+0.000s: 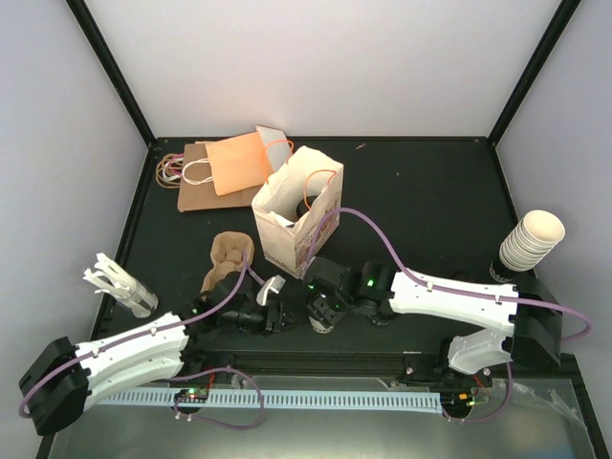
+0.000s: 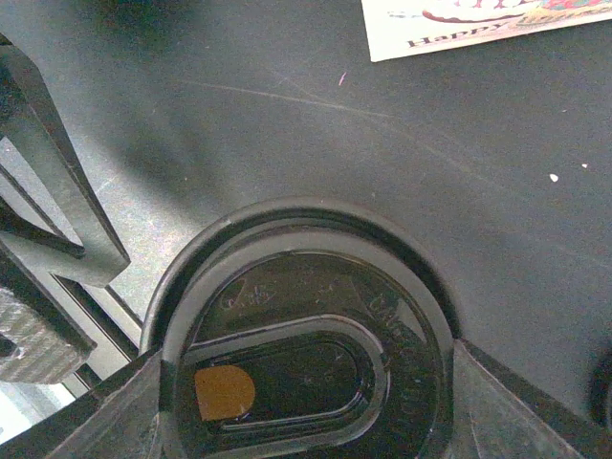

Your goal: Pack the takeout coffee

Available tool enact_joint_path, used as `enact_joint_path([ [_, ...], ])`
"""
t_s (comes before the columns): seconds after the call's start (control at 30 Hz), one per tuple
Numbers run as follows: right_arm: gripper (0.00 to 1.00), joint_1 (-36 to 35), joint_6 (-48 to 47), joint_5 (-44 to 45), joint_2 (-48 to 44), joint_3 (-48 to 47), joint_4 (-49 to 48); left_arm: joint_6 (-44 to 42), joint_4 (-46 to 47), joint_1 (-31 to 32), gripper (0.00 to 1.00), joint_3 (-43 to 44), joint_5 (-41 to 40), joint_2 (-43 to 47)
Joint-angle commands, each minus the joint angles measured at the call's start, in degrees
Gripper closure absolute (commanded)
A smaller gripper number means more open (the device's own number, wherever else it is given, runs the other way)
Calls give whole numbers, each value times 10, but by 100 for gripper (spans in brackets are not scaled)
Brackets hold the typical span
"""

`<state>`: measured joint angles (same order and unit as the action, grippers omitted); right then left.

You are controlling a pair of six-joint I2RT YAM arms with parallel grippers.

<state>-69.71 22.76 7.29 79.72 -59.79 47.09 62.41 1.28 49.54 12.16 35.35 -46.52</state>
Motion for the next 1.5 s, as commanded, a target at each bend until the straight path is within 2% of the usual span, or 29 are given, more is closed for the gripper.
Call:
enact_joint_path([
  [0.0, 29, -1, 0, -26, 33, 43, 84, 0, -9, 1, 52, 25, -9, 6],
  [0.17, 29, -5, 2, -22, 41, 38, 84, 3, 7, 1, 46, 32, -17, -7],
  [0.57, 29, -13, 4, -22, 46, 37, 85, 14, 61, 0, 47, 29, -21, -29],
  [0.8, 29, -15, 5, -23, 46, 37, 87, 21, 60, -7, 48, 27, -39, -11],
  [1.1, 29, -17, 4, -25, 48, 34, 87, 16, 69, -8, 49, 34, -35, -46],
  [1.23, 29, -21, 4, -28, 48, 32, 89, 11, 53, -7, 50, 37, -43, -48],
  [1.47, 29, -23, 4, -29, 42, 27, 102, -19, -34, -6, 52, 68, -63, -65],
])
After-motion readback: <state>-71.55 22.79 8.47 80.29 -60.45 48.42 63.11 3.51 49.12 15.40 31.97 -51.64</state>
